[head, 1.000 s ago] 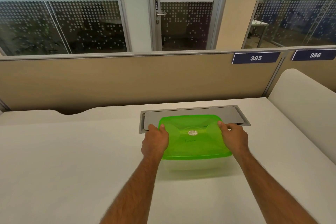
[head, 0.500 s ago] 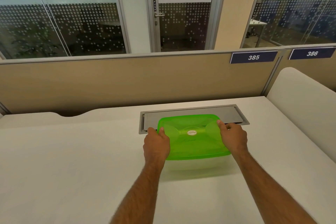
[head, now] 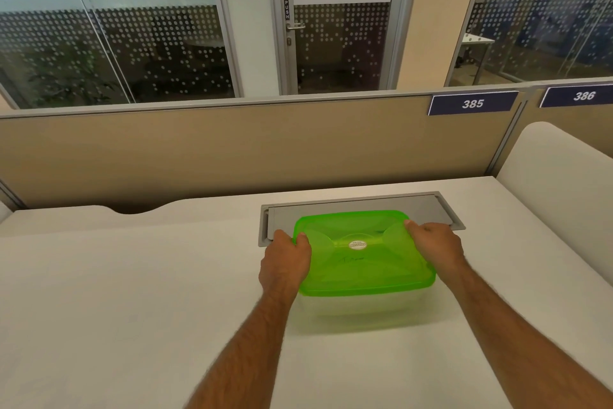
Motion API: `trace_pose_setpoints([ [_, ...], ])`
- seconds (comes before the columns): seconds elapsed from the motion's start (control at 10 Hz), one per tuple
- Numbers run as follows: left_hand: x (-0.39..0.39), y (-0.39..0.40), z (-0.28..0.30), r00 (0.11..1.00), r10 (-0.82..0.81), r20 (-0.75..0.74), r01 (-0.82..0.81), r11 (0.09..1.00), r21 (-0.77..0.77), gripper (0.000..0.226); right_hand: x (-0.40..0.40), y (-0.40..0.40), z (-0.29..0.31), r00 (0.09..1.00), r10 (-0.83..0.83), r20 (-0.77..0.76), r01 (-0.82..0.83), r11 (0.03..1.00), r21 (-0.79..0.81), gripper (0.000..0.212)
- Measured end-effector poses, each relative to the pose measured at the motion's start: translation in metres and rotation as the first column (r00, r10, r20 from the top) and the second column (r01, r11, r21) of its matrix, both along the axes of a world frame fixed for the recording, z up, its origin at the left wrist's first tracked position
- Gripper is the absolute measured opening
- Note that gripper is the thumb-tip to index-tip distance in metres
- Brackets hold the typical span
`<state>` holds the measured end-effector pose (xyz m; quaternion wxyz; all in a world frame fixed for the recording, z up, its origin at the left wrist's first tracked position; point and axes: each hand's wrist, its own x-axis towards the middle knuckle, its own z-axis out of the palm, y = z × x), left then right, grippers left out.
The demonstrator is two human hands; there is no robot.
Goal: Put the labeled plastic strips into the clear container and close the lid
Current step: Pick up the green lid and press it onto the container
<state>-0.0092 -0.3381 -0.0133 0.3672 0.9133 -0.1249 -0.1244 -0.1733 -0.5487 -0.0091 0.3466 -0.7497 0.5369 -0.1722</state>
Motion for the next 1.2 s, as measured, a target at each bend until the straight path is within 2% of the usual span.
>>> trace_pose_setpoints([
  [0.1, 0.016, -0.010, 0.002, 0.999, -0.008, -0.053, 0.003, 0.997, -0.079, 0.041, 0.013, -0.011, 0.003, 0.984, -0.033, 0.175, 0.005, 0.987, 0.160, 0.049],
  [0.3, 0.039, -0.028, 0.000, 0.995, 0.003, -0.097, -0.021, 0.982, -0.186, 0.044, 0.027, -0.020, 0.008, 0.929, -0.155, 0.336, 0.008, 0.916, 0.401, 0.025],
  [0.4, 0.044, -0.031, -0.003, 0.994, 0.011, -0.111, -0.034, 0.977, -0.211, 0.044, 0.030, -0.024, 0.008, 0.929, -0.161, 0.332, 0.008, 0.908, 0.418, 0.025],
  [0.5, 0.049, -0.036, -0.004, 0.994, 0.027, -0.109, -0.050, 0.977, -0.209, 0.043, 0.036, -0.028, 0.005, 0.961, -0.143, 0.235, 0.057, 0.939, 0.339, 0.032],
  [0.8, 0.046, -0.035, -0.003, 0.996, 0.019, -0.086, -0.035, 0.981, -0.189, 0.045, 0.039, -0.029, 0.002, 0.972, -0.144, 0.185, 0.102, 0.970, 0.220, 0.040],
  [0.9, 0.038, -0.027, -0.001, 0.997, 0.005, -0.071, -0.020, 0.978, -0.207, 0.042, 0.036, -0.022, 0.001, 0.988, -0.094, 0.121, 0.093, 0.996, 0.017, 0.043],
  [1.0, 0.031, -0.021, 0.002, 0.999, -0.025, -0.027, 0.020, 0.985, -0.171, 0.046, 0.035, -0.014, 0.004, 0.996, -0.052, 0.077, 0.061, 0.991, -0.116, 0.032],
  [1.1, 0.024, -0.010, 0.009, 0.989, -0.101, 0.107, 0.111, 0.990, -0.090, 0.053, 0.036, 0.004, 0.017, 1.000, -0.016, 0.025, 0.025, 0.923, -0.385, 0.036],
  [1.2, 0.015, 0.003, 0.013, 0.943, -0.154, 0.296, 0.160, 0.987, 0.002, 0.061, 0.037, 0.021, 0.022, 0.999, 0.037, 0.035, -0.013, 0.846, -0.533, 0.039],
])
